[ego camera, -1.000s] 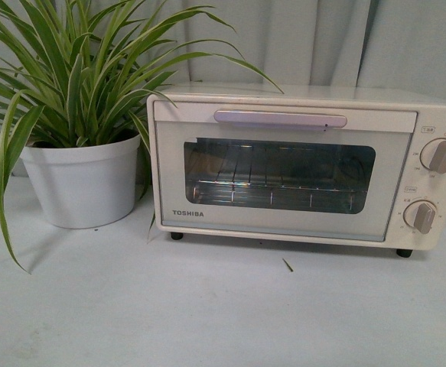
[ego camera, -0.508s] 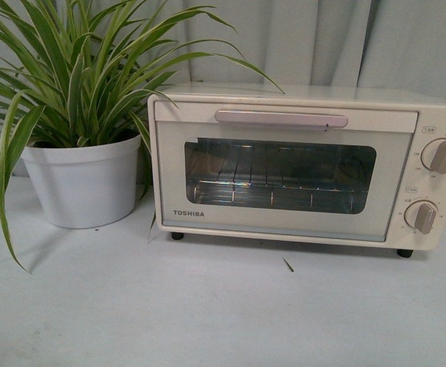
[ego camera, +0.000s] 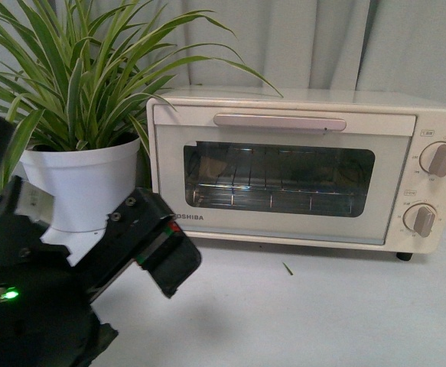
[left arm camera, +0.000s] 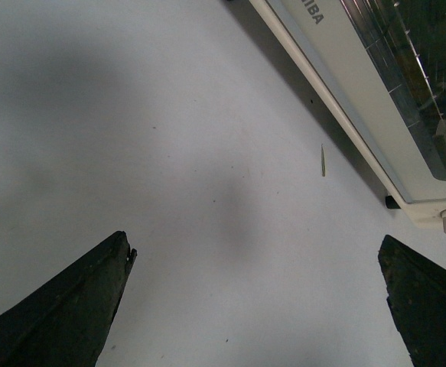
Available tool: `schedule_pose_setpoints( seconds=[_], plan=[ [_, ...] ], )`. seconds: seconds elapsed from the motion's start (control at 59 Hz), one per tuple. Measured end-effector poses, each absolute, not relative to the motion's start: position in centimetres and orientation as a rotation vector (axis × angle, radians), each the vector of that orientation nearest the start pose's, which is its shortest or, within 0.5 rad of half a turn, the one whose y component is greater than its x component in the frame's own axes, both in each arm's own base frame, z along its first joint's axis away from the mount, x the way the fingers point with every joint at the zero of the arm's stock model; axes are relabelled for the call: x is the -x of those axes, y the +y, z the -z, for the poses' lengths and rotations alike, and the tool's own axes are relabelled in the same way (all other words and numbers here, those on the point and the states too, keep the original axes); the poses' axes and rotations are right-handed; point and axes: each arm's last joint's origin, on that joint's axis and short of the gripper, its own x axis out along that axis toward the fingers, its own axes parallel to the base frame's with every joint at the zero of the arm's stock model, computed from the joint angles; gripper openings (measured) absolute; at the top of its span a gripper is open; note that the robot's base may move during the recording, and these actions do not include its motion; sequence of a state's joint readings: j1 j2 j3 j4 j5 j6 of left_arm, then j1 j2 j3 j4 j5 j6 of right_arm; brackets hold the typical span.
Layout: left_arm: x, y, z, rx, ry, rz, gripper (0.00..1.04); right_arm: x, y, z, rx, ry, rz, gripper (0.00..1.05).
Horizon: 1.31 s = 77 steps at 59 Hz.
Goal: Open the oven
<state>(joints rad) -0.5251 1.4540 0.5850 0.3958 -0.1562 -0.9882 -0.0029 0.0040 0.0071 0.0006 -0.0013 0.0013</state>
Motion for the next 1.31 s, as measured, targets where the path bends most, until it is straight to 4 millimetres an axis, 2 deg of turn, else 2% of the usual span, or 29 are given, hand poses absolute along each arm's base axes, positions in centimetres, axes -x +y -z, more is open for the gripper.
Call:
schedule_pose_setpoints(
  seconds=[0.237,0.424,0.864,1.0,1.085,1.186,1.305],
  plan=[
    [-27.2,-15.8,-16.3,0.816,0.617,0.112,0.98,-9.8,0.0,-16.6,-0.001,-0.004,0.002,0.95],
    [-28.1,-16.9,-15.6,0.832,0.642,0.112,0.98,-9.8,0.0,-16.6,-0.001,-0.004,0.002,0.95],
    [-29.5,-17.0,-15.1,0.860,0.636,0.082,0.98,-9.8,0.0,-16.6,-0.001,-0.003,0.001,0.95],
    [-29.6,-16.9,-15.1,0.877,0.632,0.073,0.98,-10.1,0.3,-16.4,-0.074,0.163,-0.122,0.95],
    [-29.6,-16.7,-15.1,0.882,0.632,0.073,0.98,-10.7,0.7,-17.1,-0.078,0.187,-0.127,0.95],
    [-29.7,-16.4,-15.0,0.889,0.630,0.065,0.98,-11.9,1.5,-18.9,-0.058,0.186,-0.157,0.95],
    [-29.7,-16.3,-15.0,0.899,0.627,0.062,0.98,-14.6,2.9,-21.4,-0.021,0.172,-0.167,0.95]
  ],
)
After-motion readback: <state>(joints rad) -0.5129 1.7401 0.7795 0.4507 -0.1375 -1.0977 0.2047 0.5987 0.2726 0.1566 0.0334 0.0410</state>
